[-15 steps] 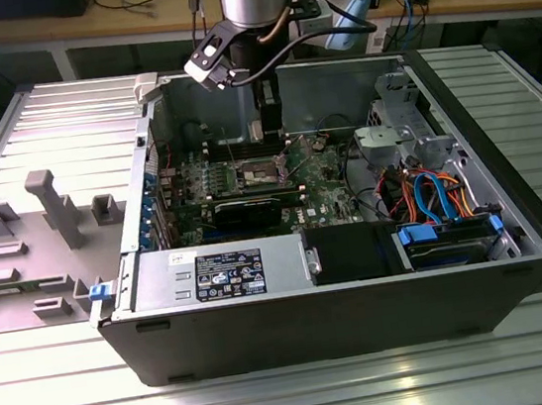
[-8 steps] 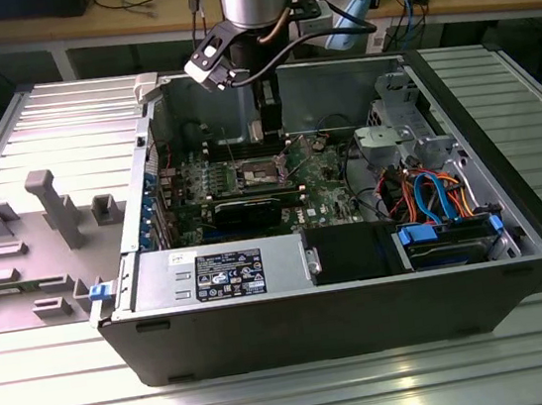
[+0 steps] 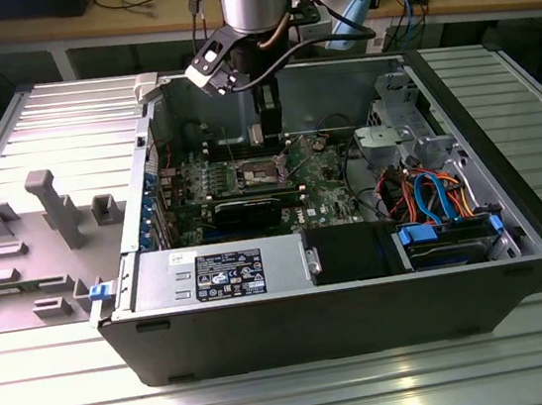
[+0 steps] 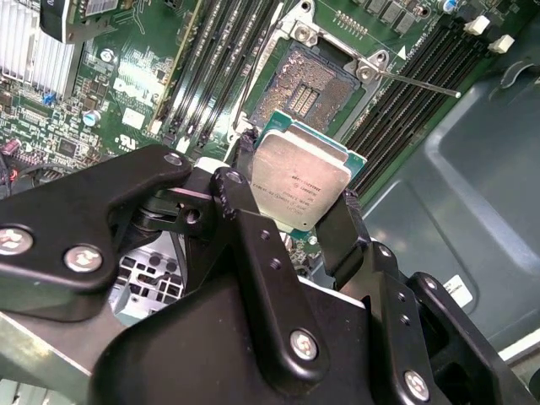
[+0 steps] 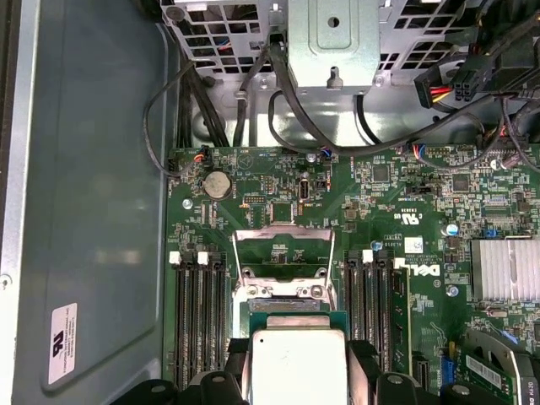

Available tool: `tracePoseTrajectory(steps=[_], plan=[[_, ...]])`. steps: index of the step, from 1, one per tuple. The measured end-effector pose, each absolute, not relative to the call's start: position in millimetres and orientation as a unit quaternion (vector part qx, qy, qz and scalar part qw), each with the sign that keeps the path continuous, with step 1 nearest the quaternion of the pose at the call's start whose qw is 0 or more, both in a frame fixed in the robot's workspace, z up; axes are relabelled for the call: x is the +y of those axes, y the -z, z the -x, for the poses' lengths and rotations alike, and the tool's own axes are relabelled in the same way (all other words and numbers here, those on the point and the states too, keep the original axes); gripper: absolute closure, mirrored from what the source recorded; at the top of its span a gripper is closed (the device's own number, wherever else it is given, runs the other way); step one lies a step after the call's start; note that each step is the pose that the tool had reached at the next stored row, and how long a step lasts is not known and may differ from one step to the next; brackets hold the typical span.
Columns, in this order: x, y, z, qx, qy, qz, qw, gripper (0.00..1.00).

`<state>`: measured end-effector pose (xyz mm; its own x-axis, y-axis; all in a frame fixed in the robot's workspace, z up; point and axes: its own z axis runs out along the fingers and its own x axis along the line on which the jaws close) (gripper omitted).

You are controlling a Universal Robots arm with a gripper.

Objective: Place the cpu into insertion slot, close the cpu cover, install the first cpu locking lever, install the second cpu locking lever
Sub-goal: 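Place the cpu into insertion slot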

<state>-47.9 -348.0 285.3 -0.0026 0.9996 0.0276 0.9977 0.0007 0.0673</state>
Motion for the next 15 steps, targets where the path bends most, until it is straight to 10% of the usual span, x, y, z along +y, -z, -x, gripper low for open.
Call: tracePoseTrajectory(steps=[15], plan=[[-348.0, -277.0, 52.1, 0.707, -0.034, -0.706, 0.014, 0.45]])
